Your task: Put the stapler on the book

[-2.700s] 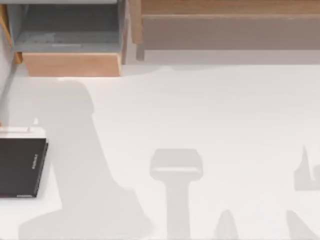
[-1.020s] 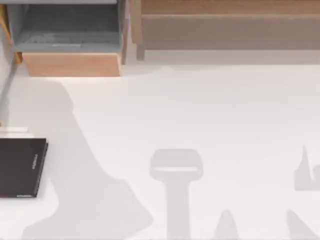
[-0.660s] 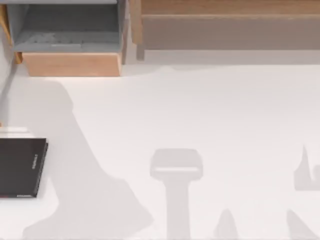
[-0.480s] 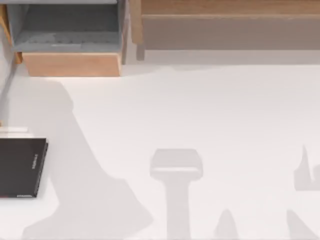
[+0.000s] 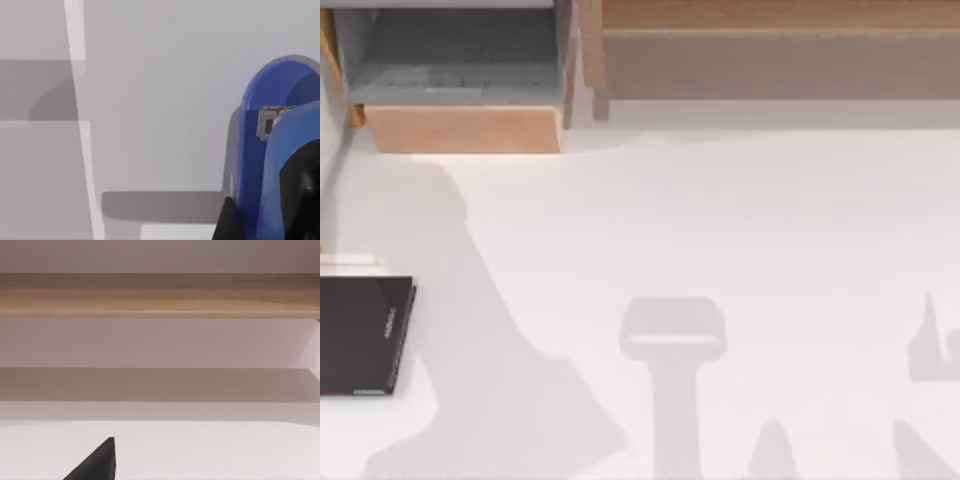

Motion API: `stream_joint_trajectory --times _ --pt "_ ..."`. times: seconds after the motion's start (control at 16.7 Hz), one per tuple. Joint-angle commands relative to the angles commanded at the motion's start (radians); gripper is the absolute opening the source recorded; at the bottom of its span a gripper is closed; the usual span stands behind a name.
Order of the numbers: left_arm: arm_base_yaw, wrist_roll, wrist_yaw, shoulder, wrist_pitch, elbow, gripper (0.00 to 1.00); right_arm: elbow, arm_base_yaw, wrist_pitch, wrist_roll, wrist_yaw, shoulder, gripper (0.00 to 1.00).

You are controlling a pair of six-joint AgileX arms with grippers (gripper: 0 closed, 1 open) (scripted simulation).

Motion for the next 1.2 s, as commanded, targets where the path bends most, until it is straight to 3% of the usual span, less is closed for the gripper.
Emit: stream_joint_trajectory --times 0.54,0.9,1.2 --pt "0.007 0.014 -0.008 -0.059 -0.015 -0.019 0.0 0.0 0.0 0.0 0.0 0.0 0.0 1.0" --pt "-0.011 0.067 -0.05 -0.381 0.039 -0.193 0.0 0.0 0.0 0.0 0.0 0.0 0.0 1.0" --pt "-0.036 0.09 -0.08 -0.678 0.086 -0.456 0.0 0.0 0.0 0.0 0.0 0.0 0.0 1.0"
